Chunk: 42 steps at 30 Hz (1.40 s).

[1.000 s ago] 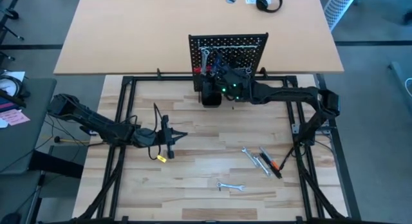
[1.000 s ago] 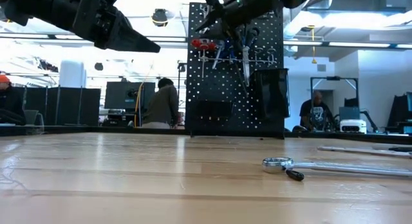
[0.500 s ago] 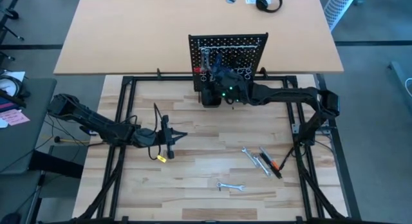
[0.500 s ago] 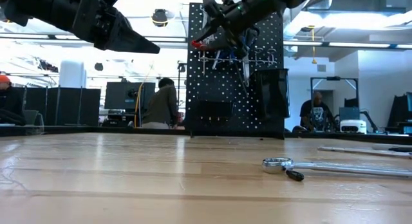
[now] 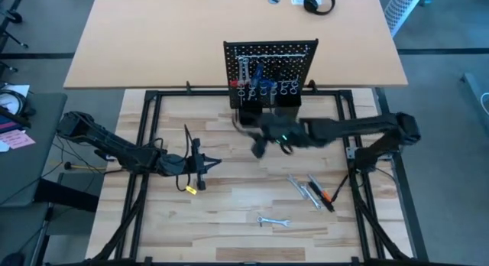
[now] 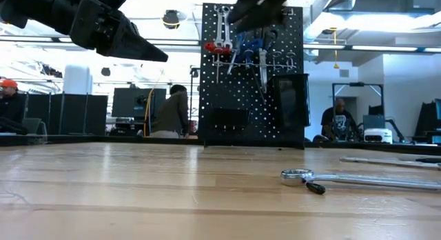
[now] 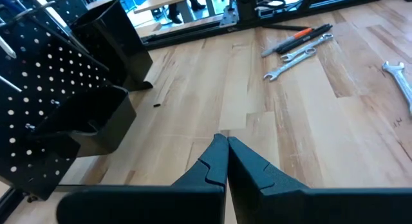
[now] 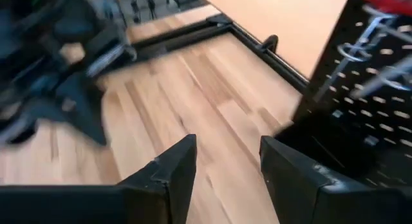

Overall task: Hang tools onto peg board
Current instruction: Hang the wrench on the pegboard

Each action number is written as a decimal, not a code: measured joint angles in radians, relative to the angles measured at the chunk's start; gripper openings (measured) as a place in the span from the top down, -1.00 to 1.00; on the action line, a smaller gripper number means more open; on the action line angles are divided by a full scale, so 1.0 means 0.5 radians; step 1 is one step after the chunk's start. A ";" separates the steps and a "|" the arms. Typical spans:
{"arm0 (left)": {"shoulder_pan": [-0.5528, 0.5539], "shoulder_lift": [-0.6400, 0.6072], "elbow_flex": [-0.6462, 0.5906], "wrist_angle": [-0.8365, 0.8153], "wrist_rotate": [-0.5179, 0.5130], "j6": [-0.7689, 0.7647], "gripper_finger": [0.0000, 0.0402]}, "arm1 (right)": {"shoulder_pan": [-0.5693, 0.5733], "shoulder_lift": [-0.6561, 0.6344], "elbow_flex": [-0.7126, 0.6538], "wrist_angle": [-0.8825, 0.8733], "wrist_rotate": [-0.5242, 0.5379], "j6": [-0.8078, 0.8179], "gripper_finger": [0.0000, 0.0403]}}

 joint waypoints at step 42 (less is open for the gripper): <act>-0.141 1.527 0.724 0.617 0.815 -0.011 0.99 | 1.422 0.855 -0.023 -0.806 -0.420 0.893 -0.28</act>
